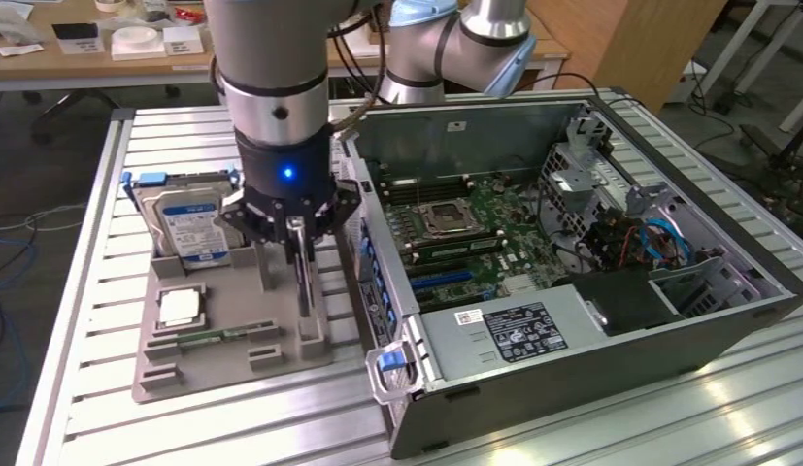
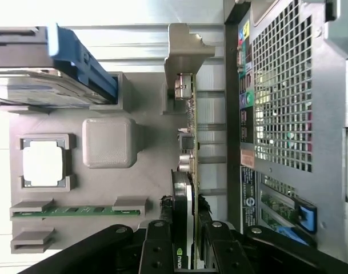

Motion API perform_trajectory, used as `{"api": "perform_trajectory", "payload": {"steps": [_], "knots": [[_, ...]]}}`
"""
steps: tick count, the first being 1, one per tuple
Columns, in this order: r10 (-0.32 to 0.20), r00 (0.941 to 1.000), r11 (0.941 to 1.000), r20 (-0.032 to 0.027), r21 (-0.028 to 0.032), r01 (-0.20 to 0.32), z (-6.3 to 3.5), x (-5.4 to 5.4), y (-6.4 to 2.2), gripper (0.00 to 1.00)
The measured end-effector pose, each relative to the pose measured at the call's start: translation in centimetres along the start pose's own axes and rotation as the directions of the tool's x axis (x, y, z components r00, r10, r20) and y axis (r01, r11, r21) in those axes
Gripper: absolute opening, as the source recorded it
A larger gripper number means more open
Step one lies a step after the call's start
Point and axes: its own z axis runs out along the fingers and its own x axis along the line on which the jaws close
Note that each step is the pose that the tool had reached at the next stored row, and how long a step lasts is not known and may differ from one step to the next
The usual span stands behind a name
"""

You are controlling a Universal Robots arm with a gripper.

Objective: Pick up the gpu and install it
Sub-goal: 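Pick up the gpu and move the gpu toward the slot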

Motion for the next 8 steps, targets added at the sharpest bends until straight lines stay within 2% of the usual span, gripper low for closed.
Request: {"api": "perform_trajectory", "payload": {"steps": [8], "knots": [[0.000,1.0000,1.0000,0.0001,-0.0001,0.000,-3.64,-0.1,0.17,0.27]]}}
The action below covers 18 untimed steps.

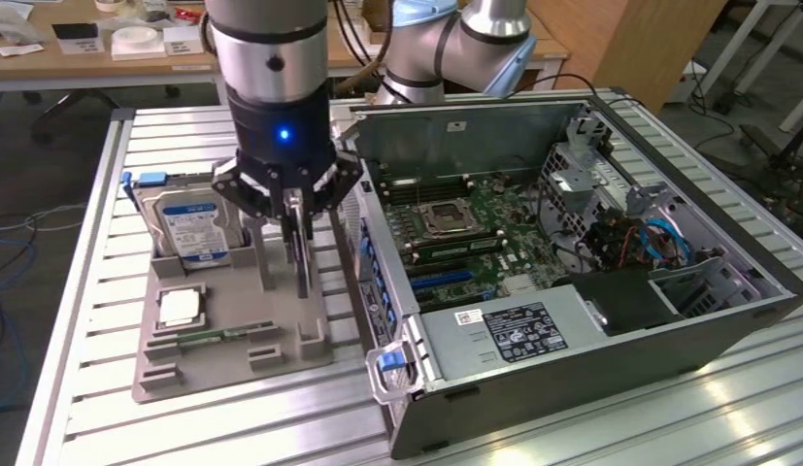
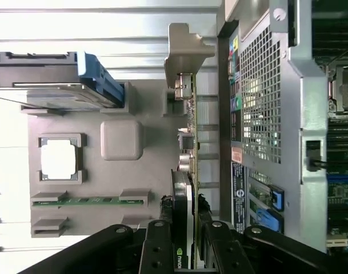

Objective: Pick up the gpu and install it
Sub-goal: 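Pick up the gpu and move the gpu toward the slot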

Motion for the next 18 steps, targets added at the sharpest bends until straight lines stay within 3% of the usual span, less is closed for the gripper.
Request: {"api": "perform_trajectory", "payload": {"steps": [10,18], "knots": [[0.000,1.0000,1.0000,-0.0001,0.0002,0.000,-4.23,-0.1,0.19,0.27],[0.000,1.0000,1.0000,-0.0001,0.0001,0.000,-6.14,-0.1,0.28,0.27]]}}
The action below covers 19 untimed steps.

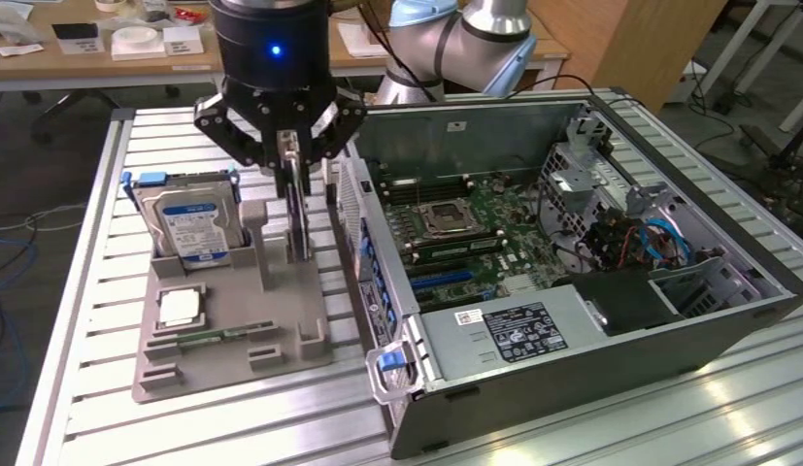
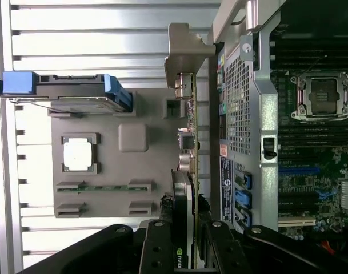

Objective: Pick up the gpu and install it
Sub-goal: 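Pick up the gpu and move the gpu toward the slot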

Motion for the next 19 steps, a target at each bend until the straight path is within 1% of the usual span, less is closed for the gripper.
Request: {"api": "perform_trajectory", "payload": {"steps": [10,12,17,19], "knots": [[0.000,1.0000,1.0000,0.0000,0.0000,0.000,-2.45,-0.1,0.11,0.27],[0.000,1.0000,1.0000,0.0001,-0.0001,0.000,-2.65,-0.1,0.12,0.27],[0.000,1.0000,1.0000,0.0000,0.0000,0.000,-2.66,-0.1,0.12,0.27],[0.000,1.0000,1.0000,-0.0002,0.0002,0.000,-2.87,-0.1,0.13,0.27]]}}
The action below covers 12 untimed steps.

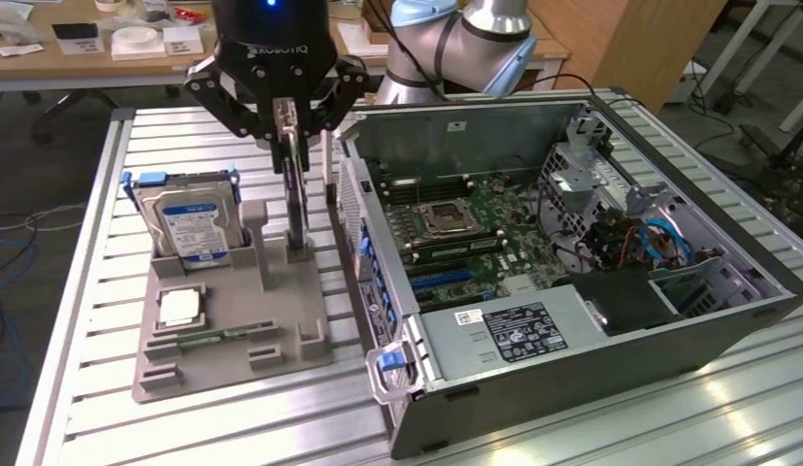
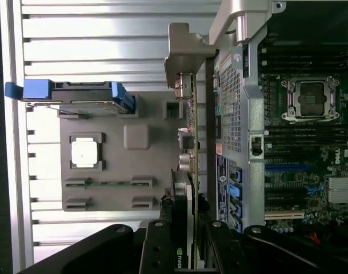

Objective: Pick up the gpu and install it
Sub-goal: 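Pick up the gpu and move the gpu toward the slot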

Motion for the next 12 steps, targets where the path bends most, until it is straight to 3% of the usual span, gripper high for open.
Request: {"api": "perform_trajectory", "payload": {"steps": [12], "knots": [[0.000,1.0000,1.0000,0.0000,0.0000,0.000,-0.53,-0.16,0.02,0.27]]}}
